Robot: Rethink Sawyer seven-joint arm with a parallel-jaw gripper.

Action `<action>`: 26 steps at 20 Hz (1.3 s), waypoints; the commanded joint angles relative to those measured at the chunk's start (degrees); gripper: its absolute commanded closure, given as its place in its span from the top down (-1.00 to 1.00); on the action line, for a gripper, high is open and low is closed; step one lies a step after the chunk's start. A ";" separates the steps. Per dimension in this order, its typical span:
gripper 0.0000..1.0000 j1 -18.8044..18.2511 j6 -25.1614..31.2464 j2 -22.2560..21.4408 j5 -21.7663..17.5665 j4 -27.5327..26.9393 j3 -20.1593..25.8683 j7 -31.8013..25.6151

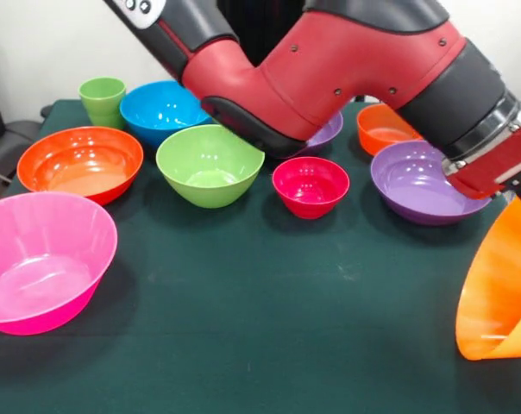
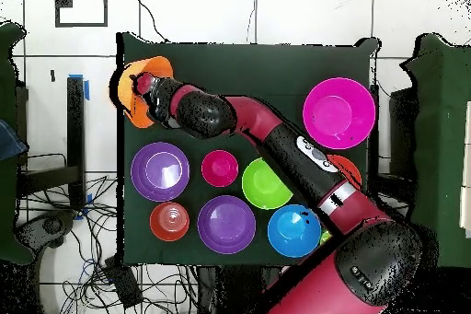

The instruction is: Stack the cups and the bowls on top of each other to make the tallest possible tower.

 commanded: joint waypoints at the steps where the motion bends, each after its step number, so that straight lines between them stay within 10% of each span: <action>1: -1.00 -2.78 8.45 2.64 -4.93 -2.94 1.35 -19.32; 26: -1.00 -7.73 11.78 11.20 -8.69 -2.57 1.50 -28.51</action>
